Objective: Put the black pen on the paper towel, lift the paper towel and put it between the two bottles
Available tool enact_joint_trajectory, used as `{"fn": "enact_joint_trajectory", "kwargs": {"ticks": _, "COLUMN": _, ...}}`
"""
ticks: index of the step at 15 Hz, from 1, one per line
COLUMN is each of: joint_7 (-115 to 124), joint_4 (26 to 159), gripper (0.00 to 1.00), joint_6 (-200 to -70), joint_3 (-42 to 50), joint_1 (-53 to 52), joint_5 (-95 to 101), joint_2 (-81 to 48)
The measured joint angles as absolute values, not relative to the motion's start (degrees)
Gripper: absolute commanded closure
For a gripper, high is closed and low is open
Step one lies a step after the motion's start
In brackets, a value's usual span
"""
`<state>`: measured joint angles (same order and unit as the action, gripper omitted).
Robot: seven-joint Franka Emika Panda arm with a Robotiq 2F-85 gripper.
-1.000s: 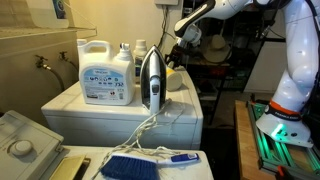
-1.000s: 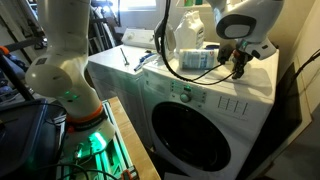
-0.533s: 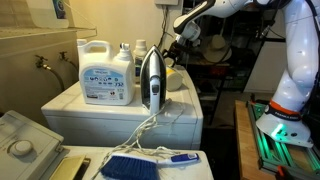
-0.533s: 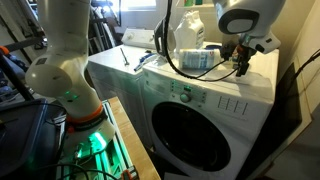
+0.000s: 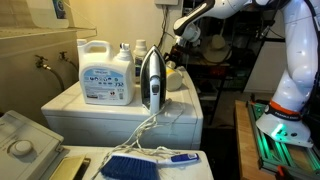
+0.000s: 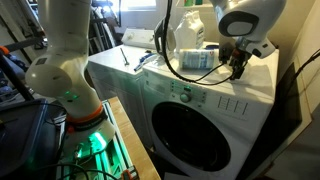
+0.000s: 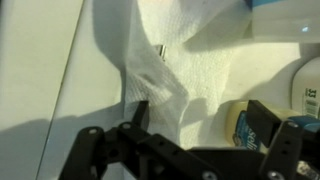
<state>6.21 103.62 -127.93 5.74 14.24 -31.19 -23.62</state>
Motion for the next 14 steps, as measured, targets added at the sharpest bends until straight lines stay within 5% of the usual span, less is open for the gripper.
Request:
{"fn": "enact_joint_trajectory", "kwargs": {"ticks": 8, "joint_7": 6.6, "joint_4": 103.4, "gripper": 0.01, "joint_6": -126.6, "joint_3": 6.2, "joint_1": 14.0, "joint_5": -25.3, "joint_2": -24.4}}
{"fn": "enact_joint_trajectory", "kwargs": {"ticks": 10, "joint_7": 6.9, "joint_4": 103.3, "gripper": 0.11, "joint_6": -126.6, "joint_3": 6.2, "joint_1": 13.9, "joint_5": -24.1, "joint_2": -24.9}}
{"fn": "enact_joint_trajectory", "kwargs": {"ticks": 12, "joint_7": 7.2, "joint_4": 103.1, "gripper": 0.35, "joint_6": -126.6, "joint_3": 6.2, "joint_1": 13.8, "joint_5": -23.3, "joint_2": -25.7}}
{"fn": "enact_joint_trajectory", "kwargs": {"ticks": 14, "joint_7": 7.6, "joint_4": 102.4, "gripper": 0.42, "joint_6": -126.5, "joint_3": 6.2, "joint_1": 13.8, "joint_5": -22.9, "joint_2": -26.7}}
